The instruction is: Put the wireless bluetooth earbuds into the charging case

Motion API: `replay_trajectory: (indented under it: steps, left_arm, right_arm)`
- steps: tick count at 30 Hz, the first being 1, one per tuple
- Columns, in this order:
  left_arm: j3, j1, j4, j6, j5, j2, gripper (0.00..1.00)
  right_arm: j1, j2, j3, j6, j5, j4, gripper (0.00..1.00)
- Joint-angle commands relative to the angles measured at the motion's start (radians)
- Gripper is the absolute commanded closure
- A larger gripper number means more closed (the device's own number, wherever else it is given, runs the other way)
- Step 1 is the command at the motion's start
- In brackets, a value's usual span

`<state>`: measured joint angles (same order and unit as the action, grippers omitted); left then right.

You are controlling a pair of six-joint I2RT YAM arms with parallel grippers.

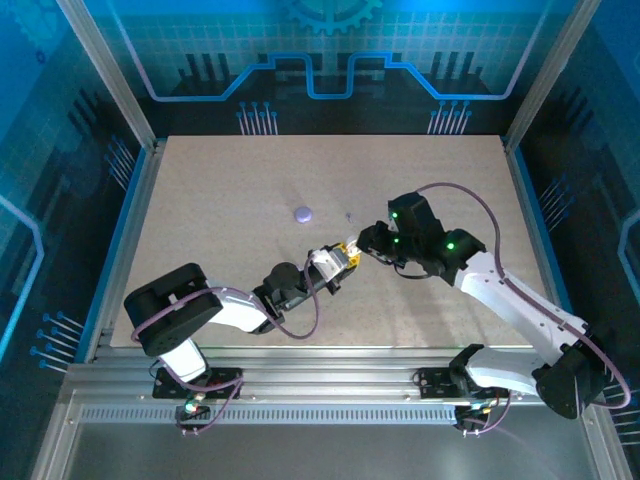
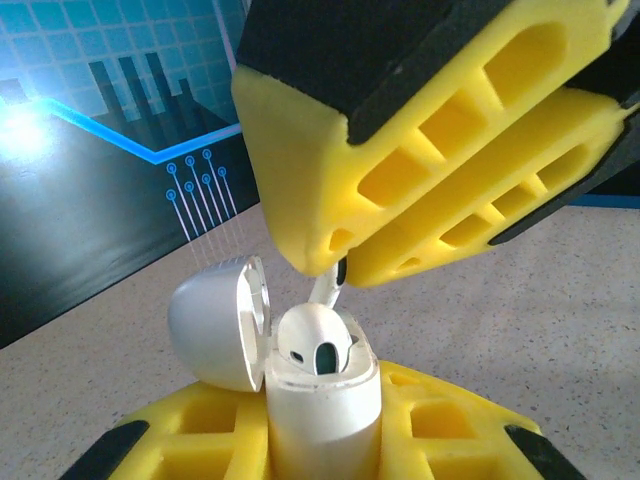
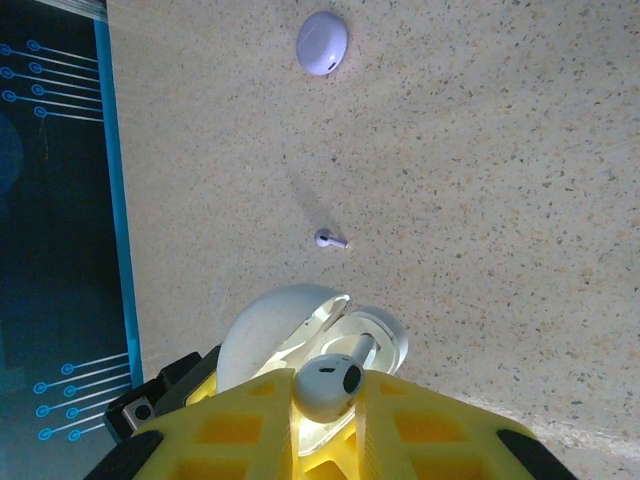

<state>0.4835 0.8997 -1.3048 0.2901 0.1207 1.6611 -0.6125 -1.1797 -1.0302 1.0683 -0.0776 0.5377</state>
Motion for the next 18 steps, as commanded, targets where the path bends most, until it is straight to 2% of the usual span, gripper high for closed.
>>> replay_trajectory:
  steps: [1,18]
  left_arm:
    - [-0.018,0.007,-0.077,-0.006,0.011,-0.013,0.79]
    - [-0.029,0.007,-0.093,0.034,-0.018,-0.018,0.79]
  right_arm:
    - [0.031,-0.005,-0.010,-0.021,-0.031,-0.018,0.80]
    - [0.132,0.032,0.004,-0.048,-0.224,-0.011,0.80]
